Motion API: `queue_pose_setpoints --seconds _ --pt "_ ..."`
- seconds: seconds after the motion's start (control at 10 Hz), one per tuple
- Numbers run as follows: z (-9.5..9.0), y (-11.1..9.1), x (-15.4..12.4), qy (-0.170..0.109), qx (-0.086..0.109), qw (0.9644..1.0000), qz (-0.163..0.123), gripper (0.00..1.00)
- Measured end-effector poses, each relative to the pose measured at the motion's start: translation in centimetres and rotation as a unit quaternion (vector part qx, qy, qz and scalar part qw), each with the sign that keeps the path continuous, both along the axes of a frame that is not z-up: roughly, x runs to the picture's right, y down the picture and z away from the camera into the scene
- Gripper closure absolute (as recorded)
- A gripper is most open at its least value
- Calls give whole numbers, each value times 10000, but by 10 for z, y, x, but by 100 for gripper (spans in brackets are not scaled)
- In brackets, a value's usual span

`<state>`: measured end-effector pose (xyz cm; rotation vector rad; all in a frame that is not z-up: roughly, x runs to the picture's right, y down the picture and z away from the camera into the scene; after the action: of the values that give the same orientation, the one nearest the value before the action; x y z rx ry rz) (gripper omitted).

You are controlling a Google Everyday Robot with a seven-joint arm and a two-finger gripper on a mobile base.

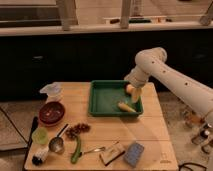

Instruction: Place banana in table surface

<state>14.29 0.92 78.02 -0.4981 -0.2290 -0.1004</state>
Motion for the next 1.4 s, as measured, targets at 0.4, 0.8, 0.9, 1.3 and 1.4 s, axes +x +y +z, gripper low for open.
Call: queue_pose_setpoints --seconds 0.4,0.8,0.9,1.3,1.4 --pt "24 16 -7 432 -115 9961 764 20" --pt "59 43 -4 862 -326 9865 1353 20" --pt "64 46 -1 925 -357 9847 1436 20" --pt "84 55 6 1110 -450 9782 1699 20" --pt "91 58 9 1143 -470 9767 1756 20"
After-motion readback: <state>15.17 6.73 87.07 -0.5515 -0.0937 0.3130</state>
